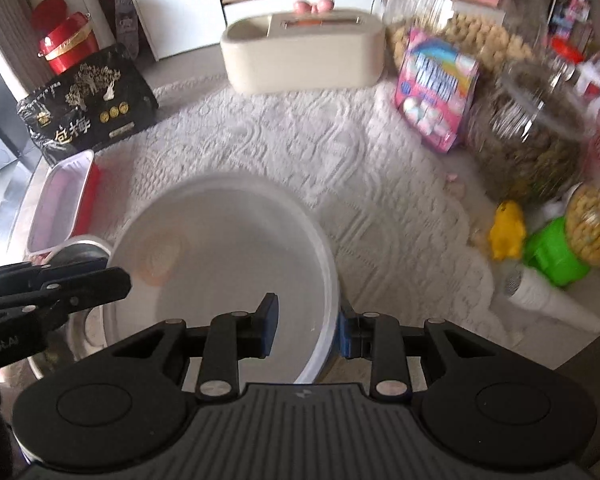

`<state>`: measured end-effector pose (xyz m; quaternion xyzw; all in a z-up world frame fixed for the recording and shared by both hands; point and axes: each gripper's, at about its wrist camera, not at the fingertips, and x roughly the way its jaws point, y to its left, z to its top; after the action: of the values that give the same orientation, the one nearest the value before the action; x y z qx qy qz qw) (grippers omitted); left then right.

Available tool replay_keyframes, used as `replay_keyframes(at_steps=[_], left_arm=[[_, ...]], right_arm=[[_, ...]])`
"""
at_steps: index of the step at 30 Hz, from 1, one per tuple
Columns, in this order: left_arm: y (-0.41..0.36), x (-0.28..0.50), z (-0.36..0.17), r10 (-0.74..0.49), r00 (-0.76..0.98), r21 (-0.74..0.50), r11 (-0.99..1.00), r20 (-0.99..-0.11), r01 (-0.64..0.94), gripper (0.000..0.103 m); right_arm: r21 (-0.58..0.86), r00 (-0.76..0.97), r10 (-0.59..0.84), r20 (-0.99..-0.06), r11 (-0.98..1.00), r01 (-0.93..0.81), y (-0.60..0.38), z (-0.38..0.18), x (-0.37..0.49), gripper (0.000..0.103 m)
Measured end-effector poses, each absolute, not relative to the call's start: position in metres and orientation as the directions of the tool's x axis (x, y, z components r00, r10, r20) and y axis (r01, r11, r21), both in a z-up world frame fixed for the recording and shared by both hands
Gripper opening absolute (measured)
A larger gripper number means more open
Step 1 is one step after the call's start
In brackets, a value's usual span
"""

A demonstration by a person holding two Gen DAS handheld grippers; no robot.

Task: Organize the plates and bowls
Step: 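Lower the white printed bowl into the blue bowl and open the right tool, then grasp the rims of the stacked bowls with the right tool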

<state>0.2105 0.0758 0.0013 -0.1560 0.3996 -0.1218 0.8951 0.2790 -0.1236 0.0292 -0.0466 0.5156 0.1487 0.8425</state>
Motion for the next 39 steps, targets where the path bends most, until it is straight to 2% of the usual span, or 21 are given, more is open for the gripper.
replay_keyframes(at_steps=[4,9,15,20,25,27,31,36,39], left_arm=[[0.07,0.211,-0.002,-0.327,0.642,-0.348,0.932,-0.694,0.098,0.025],[0.063,0.206,-0.003,-0.296,0.649,-0.298,0.948,-0.701,0.11,0.025],[0.066,0.205,-0.005,-0.294,0.651,-0.298,0.948,-0.7,0.108,0.025],[0.067,0.209,-0.016,-0.257,0.627,-0.272,0.959,-0.736,0.074,0.026],[0.072,0.208,-0.02,-0.276,0.641,-0.309,0.949,-0.716,0.063,0.025],[0.076,0.203,-0.017,-0.288,0.66,-0.329,0.942,-0.694,0.065,0.025],[0.081,0.193,-0.007,-0.299,0.697,-0.362,0.93,-0.651,0.062,0.025],[0.076,0.182,0.006,-0.261,0.732,-0.376,0.927,-0.63,0.007,0.025],[0.062,0.181,0.014,-0.168,0.742,-0.3,0.953,-0.649,-0.047,0.025]], right_arm=[[0.031,0.446,0.171,-0.879,0.952,-0.303,-0.119,0.033,0.276,0.03],[-0.095,0.515,0.106,-0.851,0.932,-0.35,-0.104,0.025,0.267,0.03],[-0.082,0.467,0.084,-0.88,0.942,-0.324,-0.1,0.006,0.284,0.031],[-0.078,0.457,0.08,-0.886,0.945,-0.317,-0.099,0.0,0.289,0.033],[-0.023,0.446,0.135,-0.885,0.944,-0.33,-0.106,-0.004,0.293,0.034],[0.025,0.441,0.181,-0.879,0.941,-0.337,-0.113,-0.006,0.295,0.042],[0.123,0.399,0.279,-0.874,0.919,-0.375,-0.124,-0.01,0.303,0.045],[0.136,0.421,0.383,-0.822,0.851,-0.508,-0.123,0.0,0.313,0.048],[0.127,0.391,0.444,-0.806,0.775,-0.619,-0.114,0.007,0.318,0.05]])
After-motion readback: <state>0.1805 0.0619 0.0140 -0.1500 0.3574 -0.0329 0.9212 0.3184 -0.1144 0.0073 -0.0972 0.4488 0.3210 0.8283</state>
